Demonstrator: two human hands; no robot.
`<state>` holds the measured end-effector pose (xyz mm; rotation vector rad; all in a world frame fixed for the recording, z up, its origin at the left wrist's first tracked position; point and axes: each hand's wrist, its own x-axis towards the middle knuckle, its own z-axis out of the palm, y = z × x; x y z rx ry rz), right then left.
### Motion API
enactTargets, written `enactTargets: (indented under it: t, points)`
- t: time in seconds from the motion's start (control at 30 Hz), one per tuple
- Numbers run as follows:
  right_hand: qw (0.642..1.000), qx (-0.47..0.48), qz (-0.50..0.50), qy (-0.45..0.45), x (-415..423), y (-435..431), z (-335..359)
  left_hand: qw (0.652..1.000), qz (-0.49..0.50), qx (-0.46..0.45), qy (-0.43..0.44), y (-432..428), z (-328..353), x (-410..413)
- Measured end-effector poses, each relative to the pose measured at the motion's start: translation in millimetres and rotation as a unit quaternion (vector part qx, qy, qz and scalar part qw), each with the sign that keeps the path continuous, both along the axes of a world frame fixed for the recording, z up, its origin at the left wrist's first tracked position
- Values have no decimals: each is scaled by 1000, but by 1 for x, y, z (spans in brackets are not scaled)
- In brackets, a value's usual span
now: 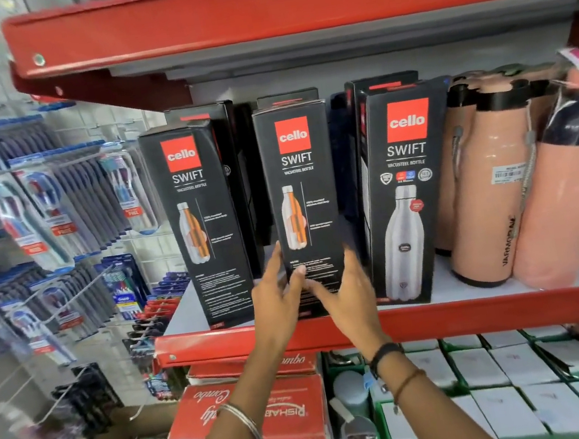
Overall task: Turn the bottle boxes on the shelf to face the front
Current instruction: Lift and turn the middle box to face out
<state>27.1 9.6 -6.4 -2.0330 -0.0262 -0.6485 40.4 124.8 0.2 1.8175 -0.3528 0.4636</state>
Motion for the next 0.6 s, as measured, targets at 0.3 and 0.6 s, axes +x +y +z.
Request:
enactTargets:
  t: [0.3, 0.6]
  points:
    - [995, 76, 48, -48, -9, 0, 4, 997, -69, -18, -36, 10, 17, -32]
    - [987, 81, 64, -122, -22, -8, 33, 989, -108, -45, -88, 44, 45, -29]
